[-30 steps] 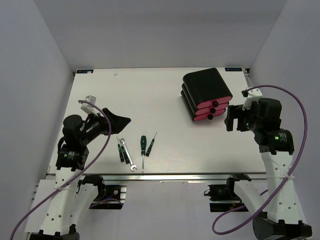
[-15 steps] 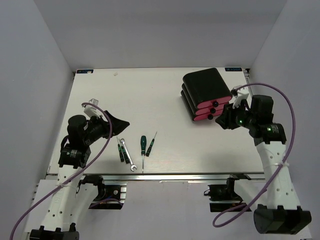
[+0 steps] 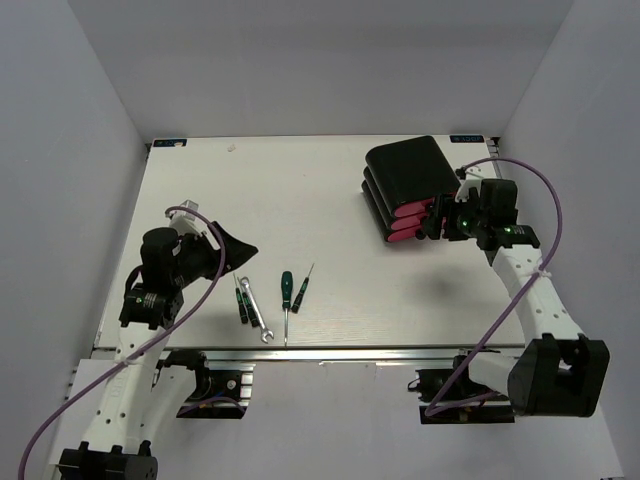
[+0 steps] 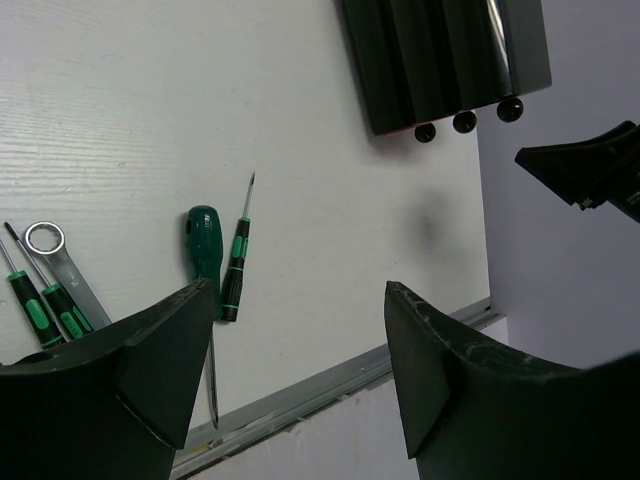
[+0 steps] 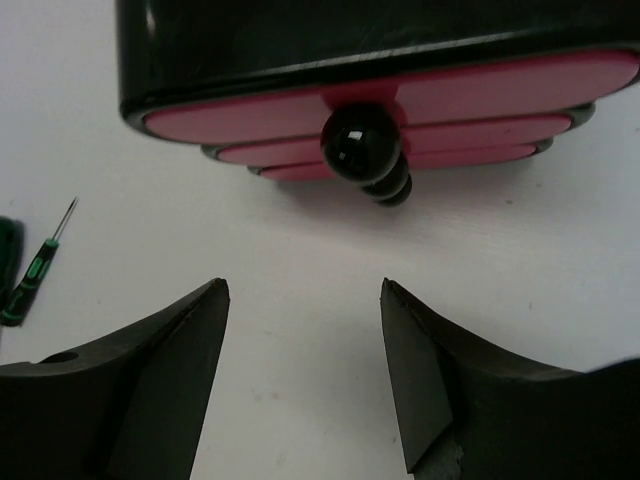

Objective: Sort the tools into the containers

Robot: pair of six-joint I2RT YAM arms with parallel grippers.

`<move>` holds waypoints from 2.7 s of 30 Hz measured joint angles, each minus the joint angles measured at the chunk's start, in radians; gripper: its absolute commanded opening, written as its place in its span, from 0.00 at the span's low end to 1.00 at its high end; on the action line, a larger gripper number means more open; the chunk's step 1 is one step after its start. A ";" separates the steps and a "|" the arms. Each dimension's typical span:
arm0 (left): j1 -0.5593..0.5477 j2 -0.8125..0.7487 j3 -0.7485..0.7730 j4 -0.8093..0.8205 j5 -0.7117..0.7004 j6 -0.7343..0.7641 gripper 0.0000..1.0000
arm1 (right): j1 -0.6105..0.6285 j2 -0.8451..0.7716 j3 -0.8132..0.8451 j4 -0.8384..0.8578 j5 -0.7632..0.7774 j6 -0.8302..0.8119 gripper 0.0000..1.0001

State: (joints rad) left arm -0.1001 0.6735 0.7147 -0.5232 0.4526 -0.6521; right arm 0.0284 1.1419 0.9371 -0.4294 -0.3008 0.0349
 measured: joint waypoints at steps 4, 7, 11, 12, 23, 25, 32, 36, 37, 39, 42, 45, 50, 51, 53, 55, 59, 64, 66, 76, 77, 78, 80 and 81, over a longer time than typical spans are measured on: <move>0.000 0.032 0.000 0.001 -0.002 0.000 0.78 | 0.000 0.084 0.000 0.099 0.014 -0.005 0.64; 0.000 0.045 0.000 0.005 -0.005 0.000 0.78 | 0.000 0.144 0.002 0.155 0.018 -0.011 0.63; 0.000 0.050 0.000 0.010 -0.008 -0.001 0.78 | 0.000 0.208 0.015 0.205 0.029 -0.012 0.60; 0.000 0.050 0.000 0.011 -0.009 -0.002 0.78 | 0.000 0.220 0.019 0.217 0.032 -0.013 0.60; 0.000 0.050 -0.005 0.014 -0.011 -0.003 0.77 | 0.000 0.270 0.068 0.278 0.003 -0.045 0.34; 0.000 0.050 -0.006 0.016 -0.011 -0.003 0.77 | 0.000 0.271 0.068 0.281 -0.001 -0.051 0.21; 0.000 0.053 -0.007 0.032 -0.004 -0.004 0.77 | -0.003 0.236 0.037 0.276 -0.007 -0.078 0.12; 0.000 0.068 -0.007 0.037 0.004 -0.004 0.77 | -0.013 0.123 -0.048 0.253 -0.003 -0.090 0.12; -0.001 0.075 -0.008 0.037 0.005 -0.004 0.77 | -0.014 0.089 -0.071 0.243 0.001 -0.092 0.13; -0.007 0.087 -0.010 0.038 0.004 -0.004 0.77 | -0.016 0.026 -0.114 0.222 0.005 -0.094 0.14; -0.027 0.106 -0.015 0.042 0.003 -0.004 0.77 | -0.016 -0.043 -0.153 0.193 0.009 -0.094 0.20; -0.055 0.129 -0.015 0.047 -0.002 -0.004 0.77 | -0.016 -0.081 -0.176 0.179 0.011 -0.091 0.28; -0.112 0.166 -0.015 0.054 -0.028 -0.007 0.77 | -0.016 -0.106 -0.195 0.166 0.018 -0.087 0.28; -0.123 0.172 -0.015 0.054 -0.035 -0.008 0.77 | -0.016 -0.108 -0.196 0.162 0.018 -0.087 0.30; -0.145 0.183 -0.015 0.056 -0.050 -0.011 0.77 | -0.016 -0.111 -0.196 0.156 0.018 -0.087 0.31; -0.164 0.194 -0.015 0.058 -0.061 -0.013 0.77 | -0.016 -0.117 -0.197 0.149 0.018 -0.086 0.30; -0.200 0.227 -0.014 0.061 -0.095 -0.018 0.75 | -0.016 -0.130 -0.202 0.132 0.020 -0.082 0.30; -0.250 0.300 -0.006 0.047 -0.156 -0.018 0.72 | -0.016 -0.162 -0.227 0.124 0.026 -0.073 0.35; -0.272 0.331 0.002 0.035 -0.183 -0.018 0.71 | -0.016 -0.168 -0.233 0.114 0.026 -0.070 0.35; -0.408 0.463 0.031 0.015 -0.311 -0.018 0.70 | -0.016 -0.176 -0.247 0.103 0.025 -0.069 0.63; -0.424 0.477 0.035 0.016 -0.320 -0.018 0.70 | -0.016 -0.177 -0.247 0.098 0.024 -0.069 0.70; -0.439 0.491 0.039 0.017 -0.333 -0.018 0.70 | -0.016 -0.177 -0.247 0.094 0.024 -0.069 0.73; -0.470 0.518 0.049 0.018 -0.354 -0.018 0.70 | -0.016 -0.180 -0.247 0.084 0.021 -0.075 0.75; -0.486 0.533 0.056 0.019 -0.366 -0.018 0.70 | -0.016 -0.181 -0.247 0.082 0.021 -0.076 0.75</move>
State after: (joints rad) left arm -0.5858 1.2068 0.7704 -0.5037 0.0864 -0.6704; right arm 0.0124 0.9607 0.6899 -0.3473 -0.2794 -0.0406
